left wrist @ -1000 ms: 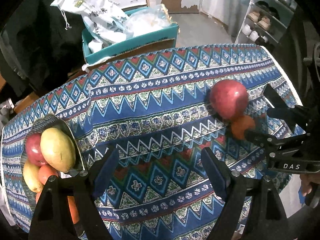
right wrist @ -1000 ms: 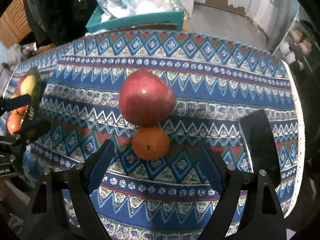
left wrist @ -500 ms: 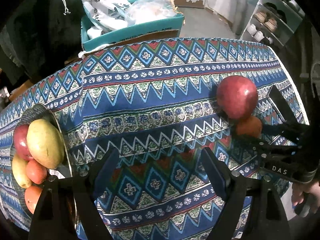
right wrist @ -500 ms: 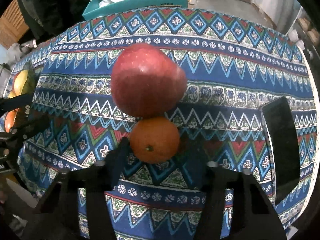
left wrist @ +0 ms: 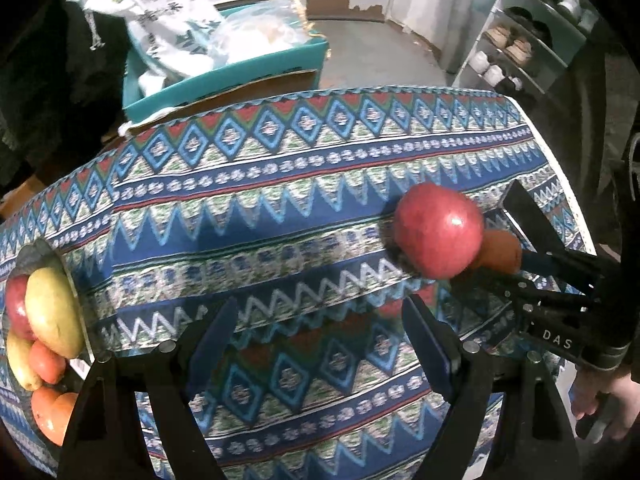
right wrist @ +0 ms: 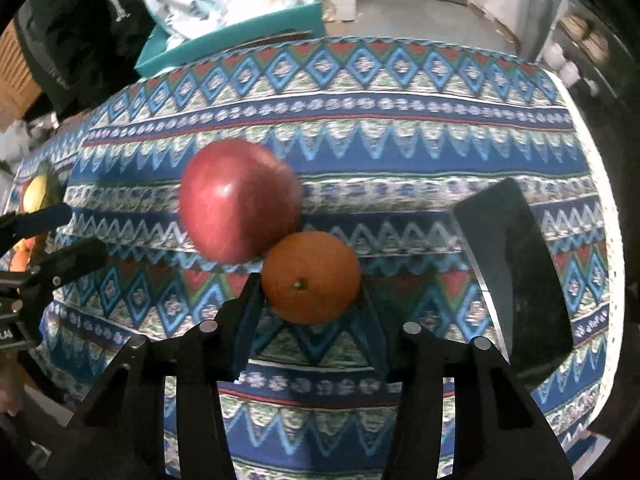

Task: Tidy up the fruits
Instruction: 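Move both tools to the red apple and small orange on the cloth, then grasp the red apple with the left tool while the right tool grasps the small orange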

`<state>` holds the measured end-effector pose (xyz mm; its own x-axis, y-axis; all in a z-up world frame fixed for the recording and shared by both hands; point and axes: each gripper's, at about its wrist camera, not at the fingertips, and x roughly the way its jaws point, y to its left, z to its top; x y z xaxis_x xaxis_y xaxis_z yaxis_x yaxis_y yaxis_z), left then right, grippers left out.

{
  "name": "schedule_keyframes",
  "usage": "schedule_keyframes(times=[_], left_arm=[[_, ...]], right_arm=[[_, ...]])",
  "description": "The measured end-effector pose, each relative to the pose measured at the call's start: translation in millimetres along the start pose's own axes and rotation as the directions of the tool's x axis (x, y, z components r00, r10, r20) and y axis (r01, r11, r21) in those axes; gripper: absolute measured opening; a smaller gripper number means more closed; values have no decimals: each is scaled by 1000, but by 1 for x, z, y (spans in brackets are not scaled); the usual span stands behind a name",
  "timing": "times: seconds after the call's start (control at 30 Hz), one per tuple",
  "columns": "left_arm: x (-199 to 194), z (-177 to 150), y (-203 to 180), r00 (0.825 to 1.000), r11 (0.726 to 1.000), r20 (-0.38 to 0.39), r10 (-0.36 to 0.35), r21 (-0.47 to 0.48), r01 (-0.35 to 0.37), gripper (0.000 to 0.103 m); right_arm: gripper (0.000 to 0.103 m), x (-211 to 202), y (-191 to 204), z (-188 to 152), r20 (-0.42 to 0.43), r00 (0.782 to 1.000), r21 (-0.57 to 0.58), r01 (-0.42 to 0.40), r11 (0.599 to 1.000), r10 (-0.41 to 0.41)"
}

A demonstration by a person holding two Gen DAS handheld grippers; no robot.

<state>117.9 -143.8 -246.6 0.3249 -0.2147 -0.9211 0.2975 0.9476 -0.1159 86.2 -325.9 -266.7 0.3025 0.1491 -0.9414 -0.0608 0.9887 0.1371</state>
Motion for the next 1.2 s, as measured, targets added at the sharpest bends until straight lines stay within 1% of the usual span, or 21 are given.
schedule_keyframes(times=[0.1,0.23,0.4,0.47,0.63,0.73,0.83,0.93,1.1,1.2], left_arm=[[3,3,-11,1000,1000,-2,-22,8,22,85],[6,8,-27,999,999,-4,-42,25,42,85],[7,9,-40,999,998,-10,-44,54,45,85],[7,9,-41,999,998,-9,-42,56,43,85],[4,11,-43,999,998,-1,-49,48,49,85],[5,16,-49,998,996,2,-63,57,63,85],[6,21,-62,996,992,1,-86,88,86,85],[9,25,-76,994,985,0,-107,134,106,89],[25,28,-90,995,979,-26,-95,181,98,89],[35,30,-93,995,979,-40,-94,180,100,89]], right_arm=[[47,-6,-13,0,14,1000,24,8,1000,-8],[47,-18,-31,0,39,999,55,-12,998,10],[47,-25,-39,-3,49,997,59,-57,997,54],[47,-19,-32,3,46,997,59,-61,996,58],[47,-22,-36,4,61,996,68,-69,995,64],[47,-27,-42,5,72,996,88,-57,994,51],[47,-36,-58,3,85,996,133,-39,990,28],[47,-44,-73,1,100,995,170,-25,985,8],[47,-50,-89,-4,109,994,213,-11,977,-12],[47,-49,-92,-8,101,994,209,15,978,-37]])
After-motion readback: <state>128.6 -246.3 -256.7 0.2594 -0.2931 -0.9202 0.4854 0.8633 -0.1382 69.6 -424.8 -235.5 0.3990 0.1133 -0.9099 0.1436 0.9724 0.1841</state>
